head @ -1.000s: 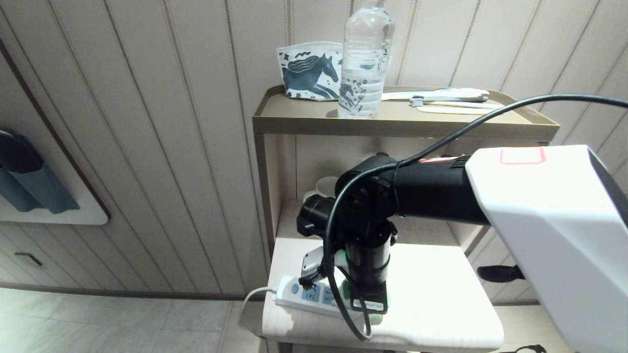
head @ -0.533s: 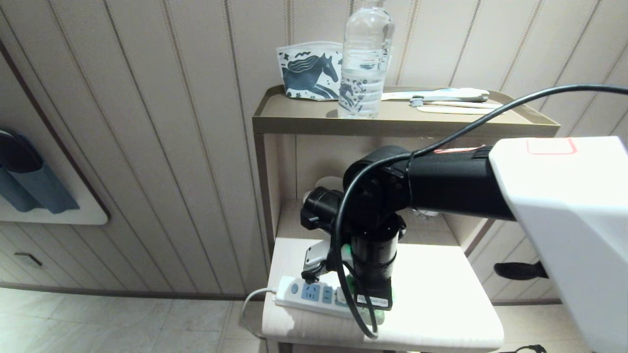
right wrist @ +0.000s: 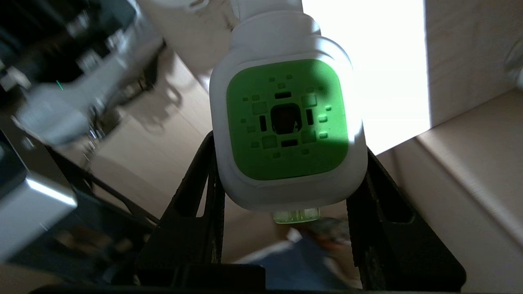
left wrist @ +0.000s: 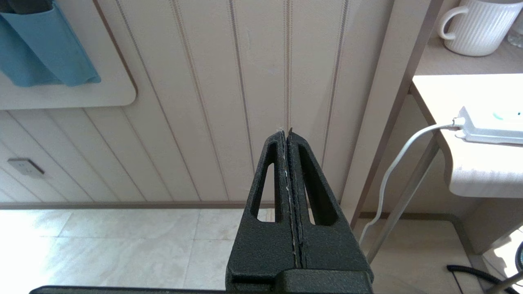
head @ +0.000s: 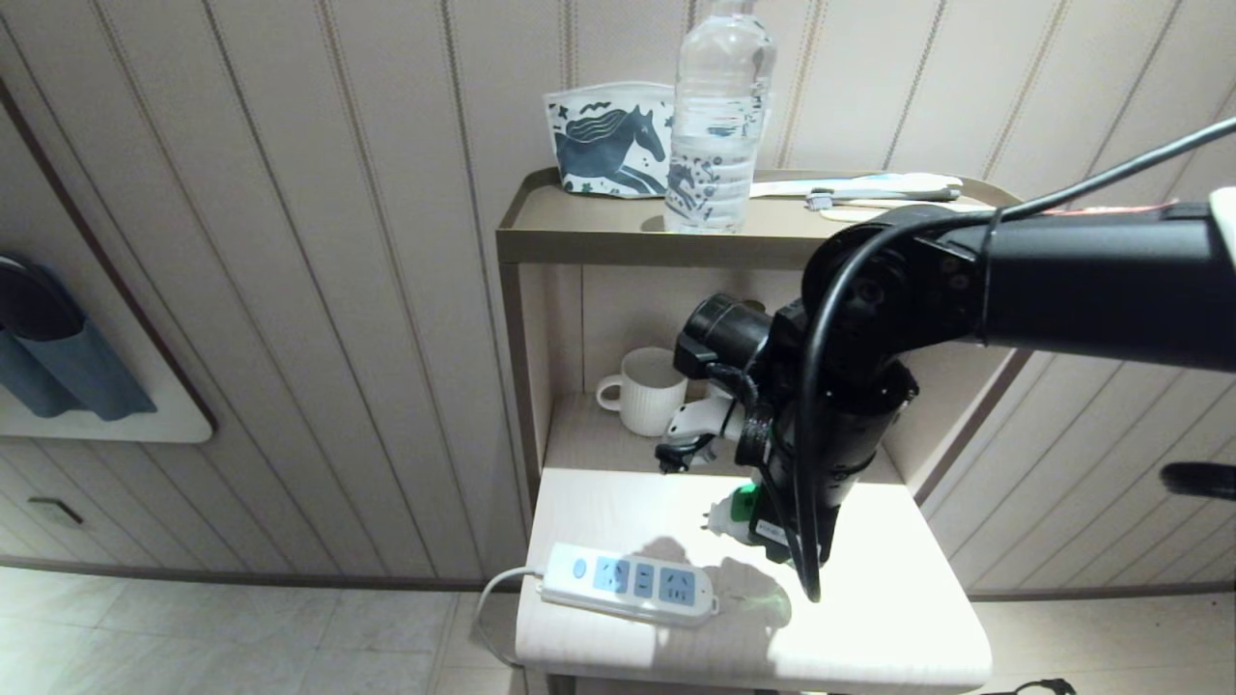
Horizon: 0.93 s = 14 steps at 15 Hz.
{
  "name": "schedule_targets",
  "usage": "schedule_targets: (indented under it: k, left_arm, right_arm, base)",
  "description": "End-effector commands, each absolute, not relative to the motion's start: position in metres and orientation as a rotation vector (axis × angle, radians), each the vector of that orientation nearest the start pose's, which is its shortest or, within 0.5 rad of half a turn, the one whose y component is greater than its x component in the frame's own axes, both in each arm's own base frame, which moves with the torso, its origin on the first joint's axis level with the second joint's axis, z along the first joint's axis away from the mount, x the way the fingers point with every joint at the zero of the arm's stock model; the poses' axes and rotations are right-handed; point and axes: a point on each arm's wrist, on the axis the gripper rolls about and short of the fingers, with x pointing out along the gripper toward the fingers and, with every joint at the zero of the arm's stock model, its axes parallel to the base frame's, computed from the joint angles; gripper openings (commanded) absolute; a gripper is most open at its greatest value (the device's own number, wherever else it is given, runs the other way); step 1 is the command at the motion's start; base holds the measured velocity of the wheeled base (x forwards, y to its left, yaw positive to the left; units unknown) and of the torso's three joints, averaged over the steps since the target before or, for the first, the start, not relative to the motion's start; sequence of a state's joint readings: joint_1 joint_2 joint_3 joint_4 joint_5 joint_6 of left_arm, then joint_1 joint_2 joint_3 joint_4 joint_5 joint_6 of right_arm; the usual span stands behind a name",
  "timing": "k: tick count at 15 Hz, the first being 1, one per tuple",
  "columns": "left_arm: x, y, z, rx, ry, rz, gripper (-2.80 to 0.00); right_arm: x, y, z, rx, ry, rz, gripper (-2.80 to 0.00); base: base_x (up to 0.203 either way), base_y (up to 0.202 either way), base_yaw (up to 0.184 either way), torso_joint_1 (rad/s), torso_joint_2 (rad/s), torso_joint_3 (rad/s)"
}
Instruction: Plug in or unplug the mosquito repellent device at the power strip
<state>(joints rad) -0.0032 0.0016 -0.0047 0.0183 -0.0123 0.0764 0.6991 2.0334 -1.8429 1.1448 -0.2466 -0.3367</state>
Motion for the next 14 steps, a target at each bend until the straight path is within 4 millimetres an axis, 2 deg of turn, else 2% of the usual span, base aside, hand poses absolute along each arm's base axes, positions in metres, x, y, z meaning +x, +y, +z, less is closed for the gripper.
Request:
schedule_targets:
  k: [1,3,8,12,14]
  left_arm:
    - [-0.023,0.0,0.075,0.077,0.015,-0.016,-2.8]
    - [-0.023,0.0,0.075,0.077,0.015,-0.016,-2.8]
    - [-0.023,0.0,0.075,0.077,0.015,-0.016,-2.8]
    - [-0.023,0.0,0.075,0.077,0.015,-0.016,-2.8]
    - [-0.023,0.0,0.075,0.077,0.015,-0.016,-2.8]
  right_arm:
    - [0.261,0.2,0.216,-0.735,1.053,0.495,-2.8]
    - [0.258,0.187,0.207,-0.608,0.948,0.433,-2.8]
    - [0.23,0.148,0.181,-0.273,0.692,0.245,-2.8]
    - [0.209,0.128,0.156,-0.139,0.472,0.109,-2.8]
    - [0.212,0.113,0.144,-0.063,0.424,0.03,-2.8]
  base:
    - [0.0,0.0,0.0,0.0,0.0,0.0]
    - [0.0,0.0,0.0,0.0,0.0,0.0]
    - [0.0,0.0,0.0,0.0,0.0,0.0]
    - [0.0,0.0,0.0,0.0,0.0,0.0]
    - [0.0,0.0,0.0,0.0,0.0,0.0]
